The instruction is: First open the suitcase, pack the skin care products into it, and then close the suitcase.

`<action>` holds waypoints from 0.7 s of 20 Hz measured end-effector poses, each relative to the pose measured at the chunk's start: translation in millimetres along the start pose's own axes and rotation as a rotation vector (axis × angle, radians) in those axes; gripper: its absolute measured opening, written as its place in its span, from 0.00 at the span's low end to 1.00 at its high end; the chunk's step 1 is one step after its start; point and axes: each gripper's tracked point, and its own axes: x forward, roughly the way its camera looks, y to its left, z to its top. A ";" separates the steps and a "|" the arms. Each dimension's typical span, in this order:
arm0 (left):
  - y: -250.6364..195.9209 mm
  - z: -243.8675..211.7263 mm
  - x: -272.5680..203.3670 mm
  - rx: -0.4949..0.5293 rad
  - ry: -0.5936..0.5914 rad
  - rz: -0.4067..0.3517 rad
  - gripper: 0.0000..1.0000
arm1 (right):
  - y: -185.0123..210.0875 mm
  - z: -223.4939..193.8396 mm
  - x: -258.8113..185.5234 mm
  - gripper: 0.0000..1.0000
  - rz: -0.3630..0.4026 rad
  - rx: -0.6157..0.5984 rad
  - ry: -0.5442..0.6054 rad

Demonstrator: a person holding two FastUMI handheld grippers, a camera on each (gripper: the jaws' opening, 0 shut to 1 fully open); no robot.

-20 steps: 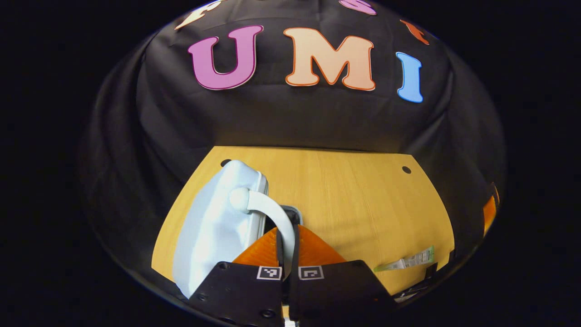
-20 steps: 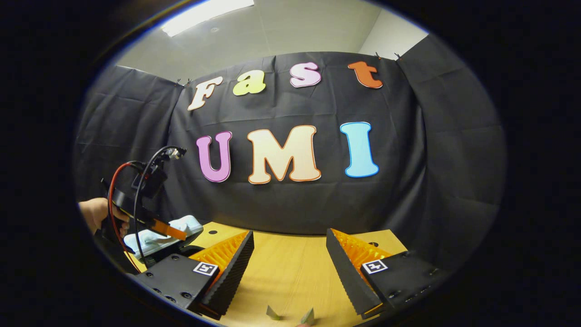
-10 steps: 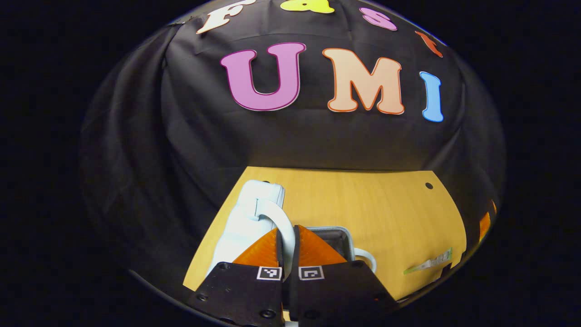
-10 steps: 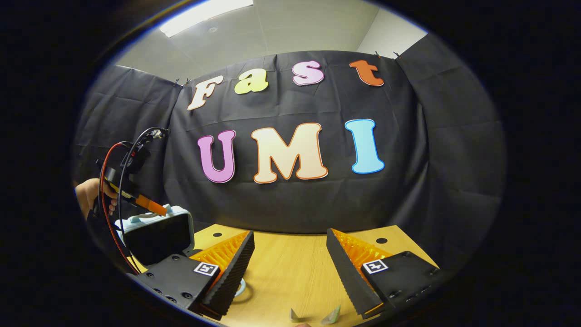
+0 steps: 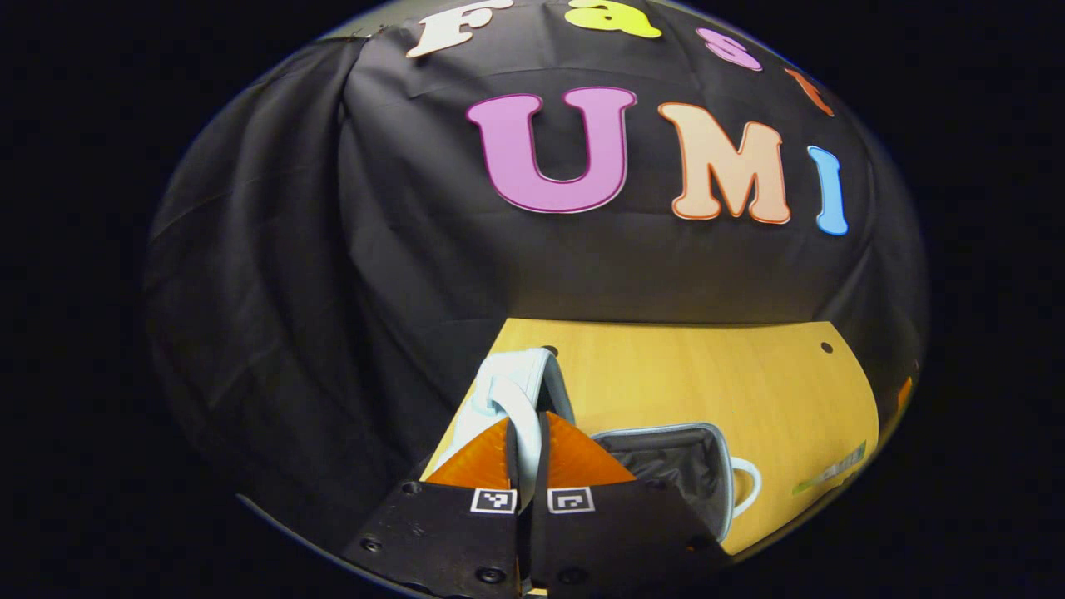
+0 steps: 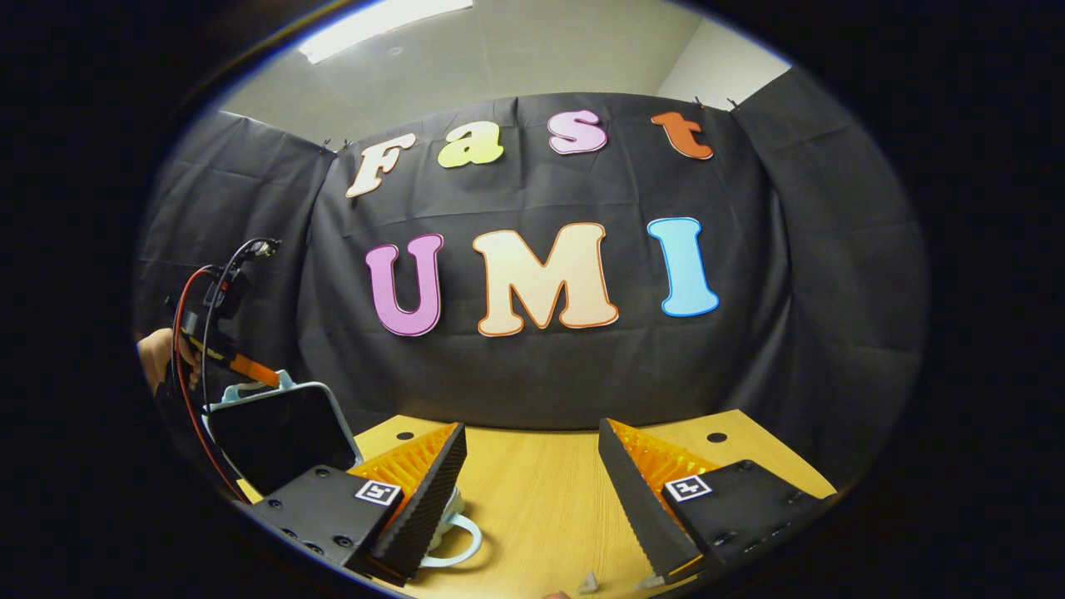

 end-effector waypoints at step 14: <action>137.1 -52.0 40.3 -0.086 -0.027 0.181 0.00 | 16.6 27.3 -7.4 0.98 -0.058 -0.084 -0.065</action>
